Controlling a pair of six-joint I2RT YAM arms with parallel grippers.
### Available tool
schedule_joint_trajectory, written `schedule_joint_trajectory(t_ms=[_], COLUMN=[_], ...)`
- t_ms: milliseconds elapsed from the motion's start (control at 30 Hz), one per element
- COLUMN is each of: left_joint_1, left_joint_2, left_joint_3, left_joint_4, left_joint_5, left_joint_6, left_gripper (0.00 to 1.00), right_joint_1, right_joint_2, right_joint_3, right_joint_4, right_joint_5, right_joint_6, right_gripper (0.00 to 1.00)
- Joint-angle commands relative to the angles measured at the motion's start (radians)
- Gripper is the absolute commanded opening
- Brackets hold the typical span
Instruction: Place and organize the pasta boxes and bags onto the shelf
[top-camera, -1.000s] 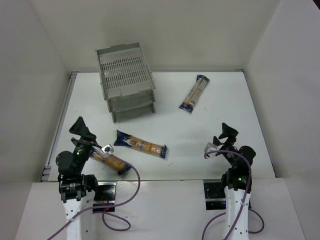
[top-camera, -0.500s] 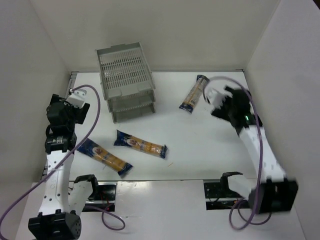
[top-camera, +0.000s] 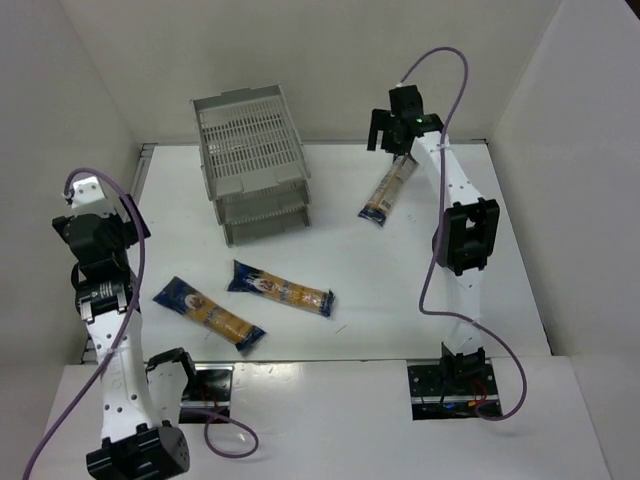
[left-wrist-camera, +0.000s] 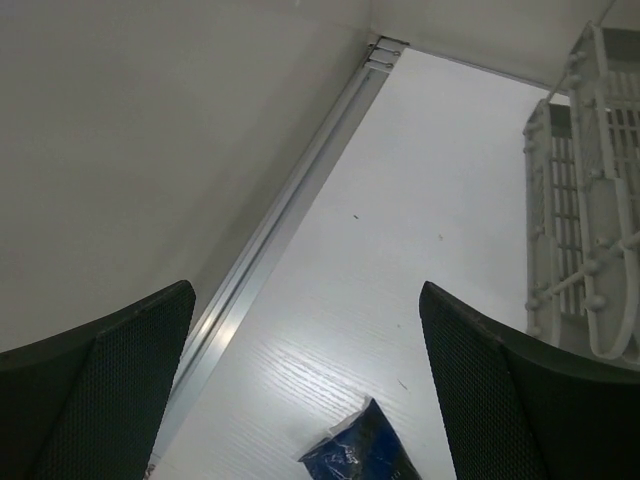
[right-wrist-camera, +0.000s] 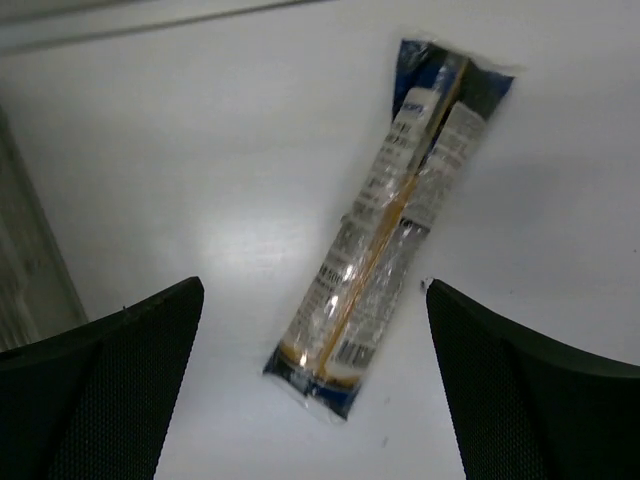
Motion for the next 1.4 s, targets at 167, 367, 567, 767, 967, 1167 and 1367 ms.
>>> schedule_joint_trajectory(t_ms=[167, 367, 567, 767, 967, 1167, 1367], left_joint_1=[0.118, 0.118, 0.118, 0.118, 0.118, 0.118, 0.118], left_joint_2=[0.105, 0.159, 0.179, 0.179, 0.138, 0.043, -0.034], left_joint_3=[0.071, 0.071, 0.080, 0.080, 0.100, 0.020, -0.013], left_joint_4=[0.041, 0.070, 0.070, 0.070, 0.079, 0.119, 0.119], left_joint_5=[0.133, 0.134, 0.134, 0.115, 0.106, 0.247, 0.373], left_joint_6=[-0.070, -0.050, -0.032, -0.023, -0.014, -0.046, -0.046], left_gripper=[1.00, 1.00, 1.00, 1.00, 1.00, 1.00, 1.00], right_joint_1=[-0.024, -0.015, -0.015, -0.015, -0.015, -0.015, 0.077], right_joint_2=[0.221, 0.281, 0.323, 0.386, 0.298, 0.091, -0.036], right_joint_3=[0.130, 0.026, -0.029, -0.022, 0.102, 0.331, 0.509], right_joint_4=[-0.071, -0.090, -0.070, -0.015, -0.006, 0.048, 0.099], right_joint_5=[0.114, 0.218, 0.266, 0.180, -0.014, -0.188, -0.222], right_joint_6=[0.312, 0.312, 0.288, 0.227, 0.199, 0.122, 0.104], right_gripper=[0.96, 0.96, 0.96, 0.29, 0.00, 0.00, 0.00])
